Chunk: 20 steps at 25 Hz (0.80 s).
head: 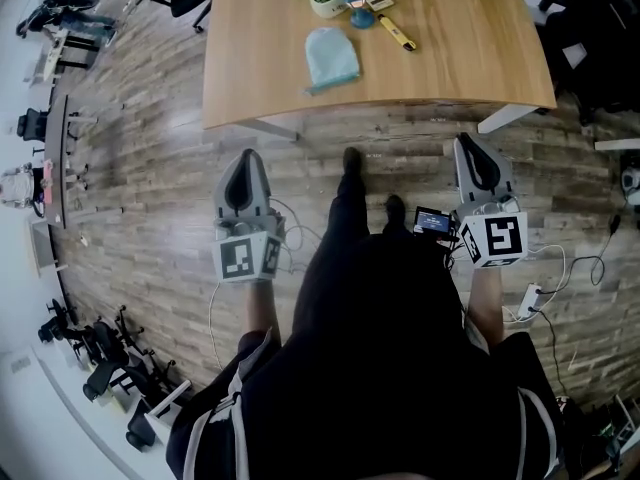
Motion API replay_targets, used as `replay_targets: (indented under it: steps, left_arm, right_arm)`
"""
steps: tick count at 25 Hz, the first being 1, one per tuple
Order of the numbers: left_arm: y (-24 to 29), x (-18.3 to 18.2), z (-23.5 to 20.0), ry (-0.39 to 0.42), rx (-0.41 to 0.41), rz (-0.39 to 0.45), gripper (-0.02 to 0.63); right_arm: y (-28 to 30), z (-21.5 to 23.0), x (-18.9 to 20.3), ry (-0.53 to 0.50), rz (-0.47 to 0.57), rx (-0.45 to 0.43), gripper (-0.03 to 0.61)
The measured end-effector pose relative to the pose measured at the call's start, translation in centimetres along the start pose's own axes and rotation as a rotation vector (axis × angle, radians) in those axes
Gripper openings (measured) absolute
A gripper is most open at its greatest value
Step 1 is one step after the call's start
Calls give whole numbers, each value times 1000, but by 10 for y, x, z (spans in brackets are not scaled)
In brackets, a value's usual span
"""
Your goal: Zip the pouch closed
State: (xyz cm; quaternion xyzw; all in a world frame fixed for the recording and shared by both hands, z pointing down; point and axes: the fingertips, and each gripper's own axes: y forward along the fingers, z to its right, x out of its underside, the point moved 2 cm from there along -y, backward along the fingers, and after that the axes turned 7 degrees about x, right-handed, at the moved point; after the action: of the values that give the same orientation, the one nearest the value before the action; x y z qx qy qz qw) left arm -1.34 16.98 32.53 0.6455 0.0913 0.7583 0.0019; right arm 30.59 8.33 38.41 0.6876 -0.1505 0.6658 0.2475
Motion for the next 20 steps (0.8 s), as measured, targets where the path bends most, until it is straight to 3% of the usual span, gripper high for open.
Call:
replay_targets:
  steps: [4,11,20]
  left_arm:
    - [16,11,2,76,66,21,0]
    - [41,21,-20,-13,73,35,0]
    - [82,68,-73,-94,124,-91,0]
  right_arm:
    - [10,-11,-7,-41,20,-6,37]
    - [28,-28,-20,-58,2,-2,37]
    - [96,-58,-22,-81,-54,-5,37]
